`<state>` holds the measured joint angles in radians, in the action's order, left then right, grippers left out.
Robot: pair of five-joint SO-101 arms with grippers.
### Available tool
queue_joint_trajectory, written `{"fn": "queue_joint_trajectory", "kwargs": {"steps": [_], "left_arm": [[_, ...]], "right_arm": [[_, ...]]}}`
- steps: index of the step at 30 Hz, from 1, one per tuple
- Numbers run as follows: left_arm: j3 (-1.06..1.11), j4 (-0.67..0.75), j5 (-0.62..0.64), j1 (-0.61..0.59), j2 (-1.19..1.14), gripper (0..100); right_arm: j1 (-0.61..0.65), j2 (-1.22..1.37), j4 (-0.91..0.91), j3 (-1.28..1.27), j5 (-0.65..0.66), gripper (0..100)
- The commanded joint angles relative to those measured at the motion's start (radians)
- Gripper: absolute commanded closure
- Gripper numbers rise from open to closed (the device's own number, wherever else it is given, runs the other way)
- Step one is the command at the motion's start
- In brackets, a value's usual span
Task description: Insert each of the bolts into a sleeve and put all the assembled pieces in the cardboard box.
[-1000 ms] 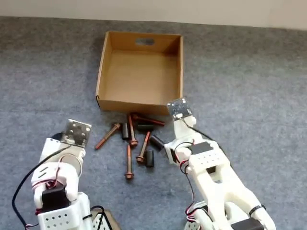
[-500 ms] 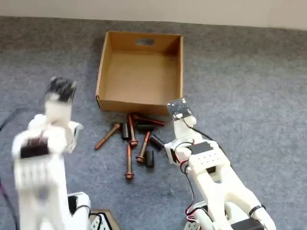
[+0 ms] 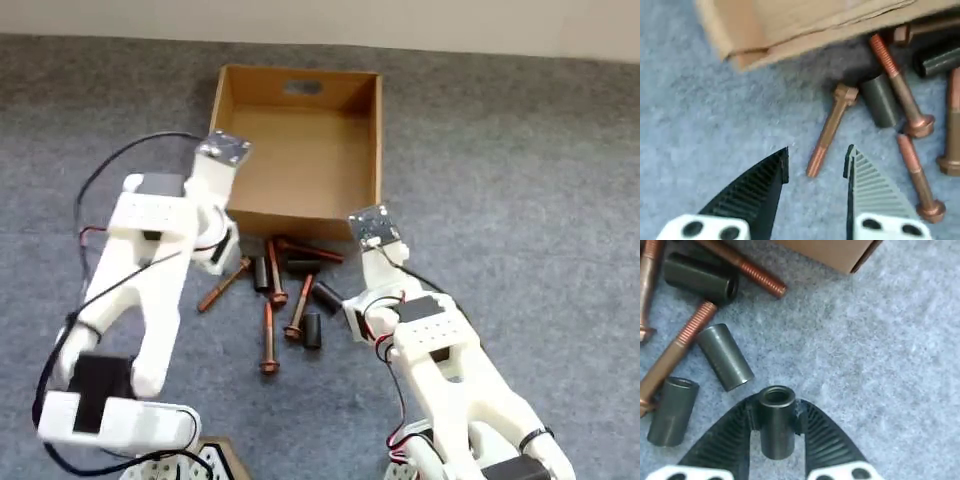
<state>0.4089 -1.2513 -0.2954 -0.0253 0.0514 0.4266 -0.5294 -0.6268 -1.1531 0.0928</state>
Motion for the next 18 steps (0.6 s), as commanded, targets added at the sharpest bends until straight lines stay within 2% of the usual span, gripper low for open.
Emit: {"fn": "queue_joint_trajectory", "kwargs": {"steps": [1,11,18], "left_arm": [[-0.042,0.084,0.011,0.025,-0.068,80],[-0.051,0.232,0.011,0.028,-0.223,81],[-0.051,0.238,0.006,0.067,-0.294,81]], "right_arm": [[0.002,-0.03,0.015,0.001,-0.002,99.2],[0.002,-0.03,0.015,0.001,-0.002,99.2],[0.002,-0.03,0.015,0.001,-0.002,99.2]]}}
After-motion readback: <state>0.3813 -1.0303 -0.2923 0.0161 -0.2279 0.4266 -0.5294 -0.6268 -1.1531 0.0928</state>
